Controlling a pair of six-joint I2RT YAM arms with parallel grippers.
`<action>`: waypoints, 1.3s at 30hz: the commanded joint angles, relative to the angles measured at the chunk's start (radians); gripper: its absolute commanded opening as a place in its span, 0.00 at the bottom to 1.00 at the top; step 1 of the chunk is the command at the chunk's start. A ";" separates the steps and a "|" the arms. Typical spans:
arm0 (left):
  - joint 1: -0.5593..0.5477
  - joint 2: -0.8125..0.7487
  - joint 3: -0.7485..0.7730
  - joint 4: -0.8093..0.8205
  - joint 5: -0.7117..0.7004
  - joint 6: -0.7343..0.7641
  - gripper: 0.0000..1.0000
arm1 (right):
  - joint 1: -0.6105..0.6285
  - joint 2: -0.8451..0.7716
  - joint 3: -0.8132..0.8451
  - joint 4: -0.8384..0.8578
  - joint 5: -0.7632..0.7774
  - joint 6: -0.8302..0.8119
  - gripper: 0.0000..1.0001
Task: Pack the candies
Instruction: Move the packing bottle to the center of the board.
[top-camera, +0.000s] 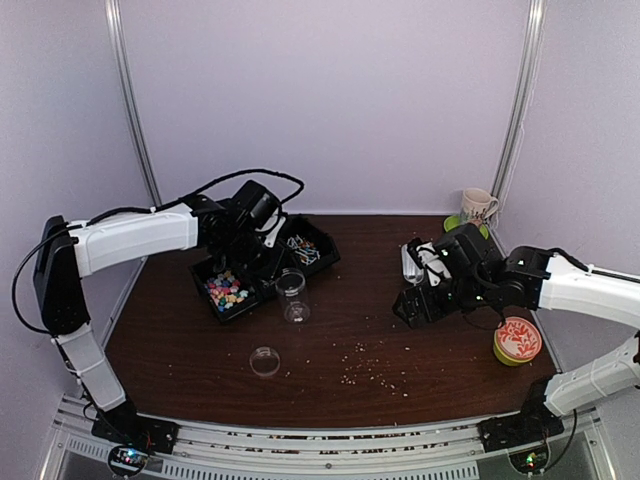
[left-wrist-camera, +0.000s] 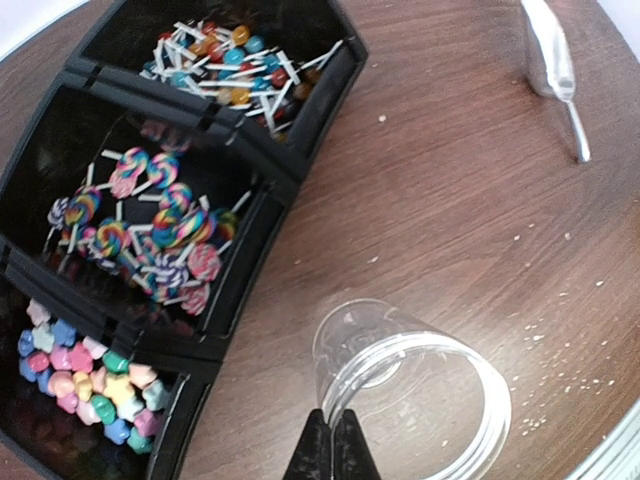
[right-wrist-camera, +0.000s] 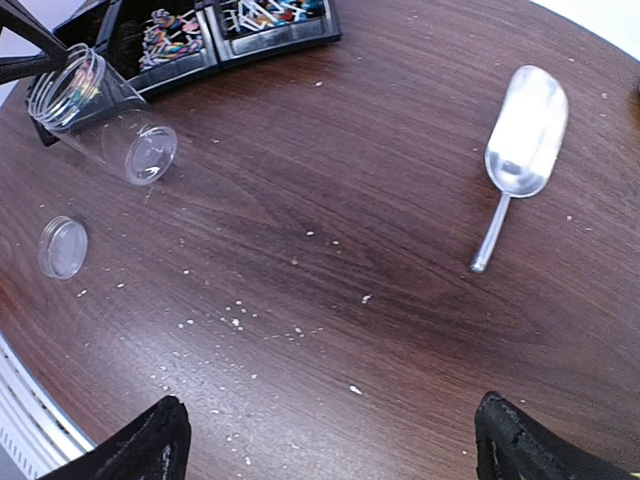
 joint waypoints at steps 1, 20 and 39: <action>-0.023 0.067 0.099 0.034 0.052 0.011 0.00 | -0.002 -0.029 0.010 -0.029 0.112 0.032 0.99; -0.128 0.391 0.506 -0.070 0.036 -0.016 0.00 | -0.131 -0.132 -0.107 -0.028 0.164 0.086 0.99; -0.139 0.466 0.588 -0.098 0.025 -0.038 0.03 | -0.147 -0.129 -0.131 -0.009 0.158 0.084 0.99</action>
